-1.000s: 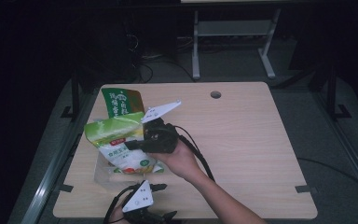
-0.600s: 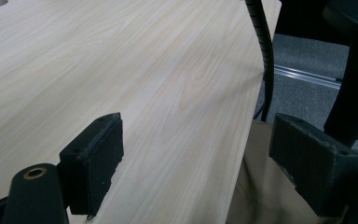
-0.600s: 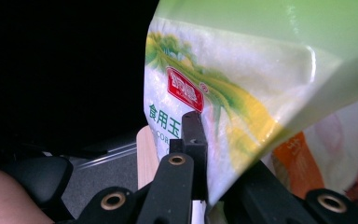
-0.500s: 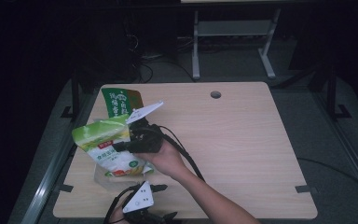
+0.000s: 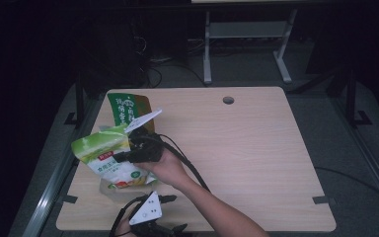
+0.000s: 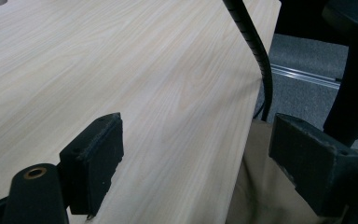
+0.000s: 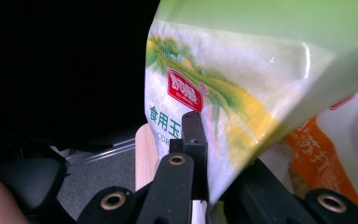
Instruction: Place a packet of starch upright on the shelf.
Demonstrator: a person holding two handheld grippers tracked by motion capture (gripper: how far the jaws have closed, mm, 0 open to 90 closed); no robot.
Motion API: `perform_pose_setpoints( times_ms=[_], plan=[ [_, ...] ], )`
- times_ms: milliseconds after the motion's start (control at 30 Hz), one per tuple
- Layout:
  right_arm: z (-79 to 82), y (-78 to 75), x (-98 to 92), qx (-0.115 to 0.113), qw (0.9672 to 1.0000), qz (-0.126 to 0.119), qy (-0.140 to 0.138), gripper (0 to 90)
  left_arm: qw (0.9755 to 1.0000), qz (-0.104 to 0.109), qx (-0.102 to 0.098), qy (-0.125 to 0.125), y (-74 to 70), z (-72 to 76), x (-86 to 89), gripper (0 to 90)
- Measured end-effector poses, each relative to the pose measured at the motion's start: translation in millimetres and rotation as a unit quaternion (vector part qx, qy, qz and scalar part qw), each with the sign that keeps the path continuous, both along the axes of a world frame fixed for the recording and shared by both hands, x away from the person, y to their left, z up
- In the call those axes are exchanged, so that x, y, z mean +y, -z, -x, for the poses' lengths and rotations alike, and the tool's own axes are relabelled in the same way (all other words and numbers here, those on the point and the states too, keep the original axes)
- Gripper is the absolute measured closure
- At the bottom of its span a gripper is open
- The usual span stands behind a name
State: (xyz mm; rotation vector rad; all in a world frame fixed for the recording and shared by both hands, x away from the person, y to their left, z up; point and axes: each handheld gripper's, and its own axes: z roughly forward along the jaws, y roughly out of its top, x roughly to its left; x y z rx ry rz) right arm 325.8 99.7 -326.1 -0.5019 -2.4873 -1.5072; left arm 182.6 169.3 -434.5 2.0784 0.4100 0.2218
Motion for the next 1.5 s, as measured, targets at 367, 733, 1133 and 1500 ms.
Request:
perform_pose_setpoints(
  times_ms=[367, 733, 1133, 1500],
  plan=[
    [-6.7, 17.4, 15.7, 0.019, 0.9998, 0.01, -0.007, 89.8, 1.0, 0.0, 0.0, -0.002, -0.1, -0.3, 1.6, 17.4],
    [-9.0, 30.2, 19.5, 0.027, 0.9995, 0.016, -0.011, 89.3, 1.0, 0.002, 0.004, -0.004, 0.2, -0.1, 2.2, 17.4],
    [-11.3, 35.1, 25.4, 0.043, 0.999, 0.007, -0.015, 89.6, 1.0, 0.002, -0.002, -0.004, -0.8, -1.1, 4.0, 17.4],
    [-9.8, 33.0, 24.6, 0.037, 0.9991, 0.008, -0.018, 88.7, 1.0, 0.002, 0.0, -0.004, -0.7, -0.3, 3.5, 17.4]
  ],
)
